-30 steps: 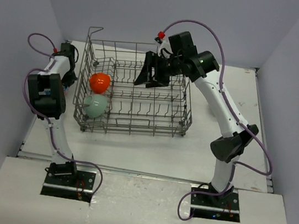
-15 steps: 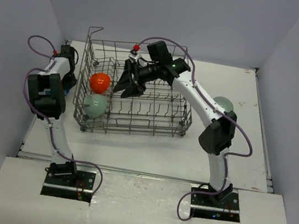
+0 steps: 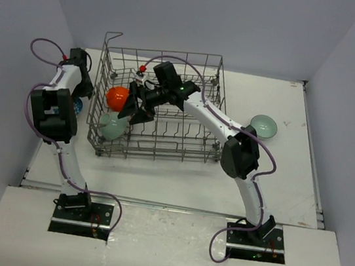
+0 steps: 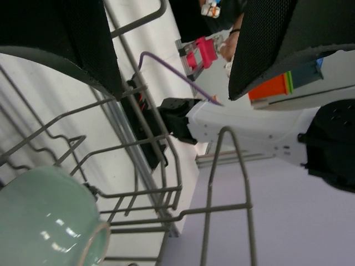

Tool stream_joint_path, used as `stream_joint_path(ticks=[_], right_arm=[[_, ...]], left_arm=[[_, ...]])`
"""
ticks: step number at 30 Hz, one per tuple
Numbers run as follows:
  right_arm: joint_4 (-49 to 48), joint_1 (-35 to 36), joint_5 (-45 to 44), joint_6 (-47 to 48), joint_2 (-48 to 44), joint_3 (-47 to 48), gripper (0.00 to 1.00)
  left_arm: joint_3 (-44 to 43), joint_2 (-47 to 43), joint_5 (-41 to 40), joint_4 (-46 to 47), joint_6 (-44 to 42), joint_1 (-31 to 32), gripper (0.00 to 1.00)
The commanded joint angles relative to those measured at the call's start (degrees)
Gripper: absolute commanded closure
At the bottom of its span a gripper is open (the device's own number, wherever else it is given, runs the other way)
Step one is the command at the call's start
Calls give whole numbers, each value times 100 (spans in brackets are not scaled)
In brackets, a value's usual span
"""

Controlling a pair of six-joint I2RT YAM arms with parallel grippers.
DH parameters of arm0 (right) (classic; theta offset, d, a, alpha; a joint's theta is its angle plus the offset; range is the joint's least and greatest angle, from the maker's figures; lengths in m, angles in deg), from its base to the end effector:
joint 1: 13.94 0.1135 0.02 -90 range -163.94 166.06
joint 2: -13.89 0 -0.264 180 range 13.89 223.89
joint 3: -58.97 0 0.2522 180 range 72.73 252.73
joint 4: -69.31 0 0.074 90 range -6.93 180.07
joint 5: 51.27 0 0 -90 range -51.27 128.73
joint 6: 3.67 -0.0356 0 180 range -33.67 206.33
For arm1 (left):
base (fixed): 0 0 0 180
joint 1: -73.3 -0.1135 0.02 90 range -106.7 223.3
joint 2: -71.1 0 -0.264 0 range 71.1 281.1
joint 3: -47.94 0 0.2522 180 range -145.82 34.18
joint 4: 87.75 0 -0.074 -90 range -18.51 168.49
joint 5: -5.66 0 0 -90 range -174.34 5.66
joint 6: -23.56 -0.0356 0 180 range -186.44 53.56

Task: Unload the bowls from the dish rack

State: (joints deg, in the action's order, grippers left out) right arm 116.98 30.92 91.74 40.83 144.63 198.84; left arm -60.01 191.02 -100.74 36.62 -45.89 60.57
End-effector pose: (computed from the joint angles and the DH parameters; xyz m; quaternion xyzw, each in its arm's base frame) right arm 0.3457 0.3841 0.2941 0.1892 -0.8072 -0.5590 0.0113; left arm 0.4266 0.1067 0.1900 -0.3046 0.9223 0.1265 0.2013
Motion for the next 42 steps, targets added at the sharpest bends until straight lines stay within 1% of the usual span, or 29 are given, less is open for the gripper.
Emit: stream_joint_path(ticks=[1, 6, 9, 12, 16, 17, 20, 23, 26, 29, 31, 33, 35, 40, 42], right_arm=[[-499, 14, -448, 208, 153, 82, 21], [-614, 14, -906, 287, 408, 90, 21], [-403, 5, -1170, 366, 645, 501, 20], [-324, -4, -1267, 217, 927, 792, 20], [-447, -4, -1680, 102, 962, 714, 23], [-429, -4, -1950, 172, 910, 714, 23], [-438, -21, -2207, 295, 805, 792, 23], [-342, -83, -2243, 313, 822, 986, 23], [-420, -118, -2366, 383, 725, 943, 23], [-754, -197, -2278, 366, 716, 846, 22], [-990, -223, -2322, 418, 734, 846, 21], [-1123, -258, -2278, 401, 839, 994, 20], [-1141, -337, -2199, 366, 1137, 1327, 19], [-1501, -495, -2120, 217, 1252, 1259, 18], [-1502, -548, -1997, 155, 1401, 1390, 18]], left_arm=[[-494, -539, 295, -41, 168, -54, 41], [-750, -698, 664, -120, 353, -54, 36], [-776, -846, 831, -111, 493, -54, 36], [-689, -1031, 990, -59, 607, -45, 35], [-565, -1207, 1253, -15, 695, -54, 35], [-548, -1251, 1262, -23, 695, -54, 35], [-469, -1339, 1359, -32, 678, -54, 36], [-381, -1418, 1447, 12, 678, -54, 36], [-284, -1454, 1596, 38, 686, -54, 36], [-179, -1506, 1614, 65, 713, -54, 37], [-82, -1559, 1798, 82, 713, -45, 37], [-38, -1594, 1947, 134, 704, -45, 37], [59, -1664, 2070, 205, 687, -45, 37], [50, -1595, 2378, 284, 555, -45, 38], [50, -1551, 2545, 293, 572, -36, 38]])
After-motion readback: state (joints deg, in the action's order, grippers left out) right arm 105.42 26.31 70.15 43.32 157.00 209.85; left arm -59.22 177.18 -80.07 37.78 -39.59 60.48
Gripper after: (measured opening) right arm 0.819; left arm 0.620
